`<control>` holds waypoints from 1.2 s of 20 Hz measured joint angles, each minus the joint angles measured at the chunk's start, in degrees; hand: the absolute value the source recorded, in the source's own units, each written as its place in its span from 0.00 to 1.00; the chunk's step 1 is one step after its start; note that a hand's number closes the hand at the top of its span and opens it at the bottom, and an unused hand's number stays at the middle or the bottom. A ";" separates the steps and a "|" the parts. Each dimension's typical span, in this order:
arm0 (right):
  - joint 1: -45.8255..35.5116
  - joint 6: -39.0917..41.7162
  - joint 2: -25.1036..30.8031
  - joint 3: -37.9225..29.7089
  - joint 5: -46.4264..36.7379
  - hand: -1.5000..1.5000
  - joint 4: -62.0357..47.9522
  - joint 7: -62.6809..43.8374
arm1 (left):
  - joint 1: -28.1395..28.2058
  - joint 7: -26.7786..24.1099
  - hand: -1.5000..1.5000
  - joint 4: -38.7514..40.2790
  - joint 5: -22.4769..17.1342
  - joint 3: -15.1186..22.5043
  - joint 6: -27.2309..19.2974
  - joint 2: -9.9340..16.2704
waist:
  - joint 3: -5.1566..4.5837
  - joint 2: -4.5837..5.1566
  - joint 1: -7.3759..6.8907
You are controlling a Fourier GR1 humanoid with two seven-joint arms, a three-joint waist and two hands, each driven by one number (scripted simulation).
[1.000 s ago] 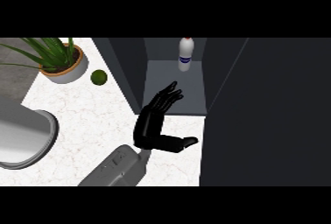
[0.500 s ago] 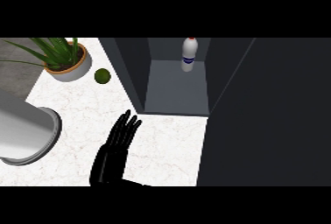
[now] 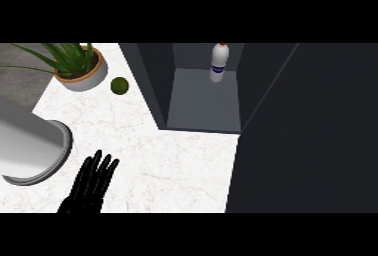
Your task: Pick up the bottled water, place it into the cabinet and close the cabinet
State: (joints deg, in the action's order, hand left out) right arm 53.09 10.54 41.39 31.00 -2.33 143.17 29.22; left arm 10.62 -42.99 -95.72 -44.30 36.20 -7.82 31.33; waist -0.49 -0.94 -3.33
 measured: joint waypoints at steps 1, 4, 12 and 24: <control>-0.96 -0.39 0.05 0.68 -0.10 1.00 0.04 -0.71 | 1.02 -0.34 0.00 -0.86 -0.47 -0.83 0.88 1.51 | -0.01 0.06 -0.09; -4.03 -1.97 -0.59 3.08 -0.27 1.00 0.16 -3.52 | 4.64 -2.61 0.00 -2.20 -1.34 -2.91 3.93 5.34 | -0.06 0.34 -0.54; -14.74 -1.82 -2.00 9.53 -0.14 1.00 0.09 -15.60 | 10.67 -6.70 0.00 -3.25 -4.14 -7.84 13.41 13.56 | -0.10 1.34 -2.00; -33.98 1.68 -4.33 9.94 1.15 1.00 -0.74 -27.11 | 12.88 -8.42 0.00 -2.06 -6.29 -12.08 20.47 19.22 | -0.45 2.15 -5.42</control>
State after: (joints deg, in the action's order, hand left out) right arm 19.11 12.22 37.05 40.94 -1.18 142.43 2.11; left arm 23.50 -51.41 -97.78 -50.59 24.12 12.66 50.54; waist -0.93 1.21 -8.75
